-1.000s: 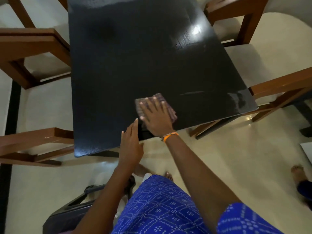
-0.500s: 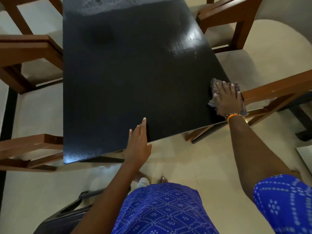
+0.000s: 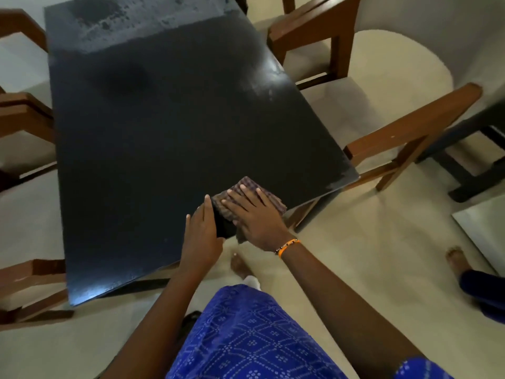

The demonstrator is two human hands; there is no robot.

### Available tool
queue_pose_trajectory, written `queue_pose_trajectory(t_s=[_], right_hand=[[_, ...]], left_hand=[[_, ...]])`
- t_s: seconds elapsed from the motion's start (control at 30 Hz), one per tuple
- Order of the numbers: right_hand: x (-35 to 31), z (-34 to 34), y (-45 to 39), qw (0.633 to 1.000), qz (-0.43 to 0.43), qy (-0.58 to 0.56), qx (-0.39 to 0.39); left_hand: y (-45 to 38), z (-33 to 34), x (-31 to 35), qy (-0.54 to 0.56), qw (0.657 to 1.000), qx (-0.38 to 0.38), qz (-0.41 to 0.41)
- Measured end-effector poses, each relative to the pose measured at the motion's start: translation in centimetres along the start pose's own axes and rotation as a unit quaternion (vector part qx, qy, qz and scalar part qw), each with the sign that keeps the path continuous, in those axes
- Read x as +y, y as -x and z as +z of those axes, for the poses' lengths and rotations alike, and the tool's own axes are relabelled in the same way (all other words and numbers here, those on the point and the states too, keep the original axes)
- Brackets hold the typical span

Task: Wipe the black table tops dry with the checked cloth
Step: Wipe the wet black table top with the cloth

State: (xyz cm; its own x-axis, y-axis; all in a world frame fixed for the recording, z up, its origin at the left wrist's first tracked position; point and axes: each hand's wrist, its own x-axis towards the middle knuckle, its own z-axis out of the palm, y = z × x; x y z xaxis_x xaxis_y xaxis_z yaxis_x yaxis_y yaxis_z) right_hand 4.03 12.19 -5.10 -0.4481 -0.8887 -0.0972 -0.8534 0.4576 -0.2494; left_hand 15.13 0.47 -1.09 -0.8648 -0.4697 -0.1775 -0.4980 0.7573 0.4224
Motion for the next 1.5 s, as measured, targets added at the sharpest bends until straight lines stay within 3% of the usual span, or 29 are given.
queue_pose_trajectory(t_s=[0.1,0.33,0.43,0.77,1.03,1.2,1.5], right_hand=[[3.6,-0.5,2.3,0.999,0.022,0.007,0.027],[14.5,-3.0,5.4,0.969,0.240,-0.002,0.057],[16.7,-4.0,4.1,0.959,0.278,-0.022,0.056],[20.2,-6.1,-9.5,0.961,0.268,-0.038,0.048],[24.2,-8.6,-16.7,0.957,0.268,-0.096,0.047],[23.4,-8.2,-13.6,0.955,0.272,-0.102,0.052],[20.4,-5.2,3.0,0.972,0.228,-0.035,0.053]], left_hand=[[-1.2,0.9,2.1,0.008,0.999,-0.015,0.044],[-5.3,3.4,7.2,-0.005,0.995,-0.058,0.077],[-7.5,3.9,8.5,-0.012,0.995,-0.073,0.071],[-14.3,3.3,10.4,-0.024,0.994,-0.069,0.080],[-14.5,3.6,10.2,-0.087,0.989,-0.082,0.086],[-14.4,3.7,10.6,-0.094,0.990,-0.090,0.061],[-14.0,3.0,12.5,-0.075,0.992,-0.103,0.003]])
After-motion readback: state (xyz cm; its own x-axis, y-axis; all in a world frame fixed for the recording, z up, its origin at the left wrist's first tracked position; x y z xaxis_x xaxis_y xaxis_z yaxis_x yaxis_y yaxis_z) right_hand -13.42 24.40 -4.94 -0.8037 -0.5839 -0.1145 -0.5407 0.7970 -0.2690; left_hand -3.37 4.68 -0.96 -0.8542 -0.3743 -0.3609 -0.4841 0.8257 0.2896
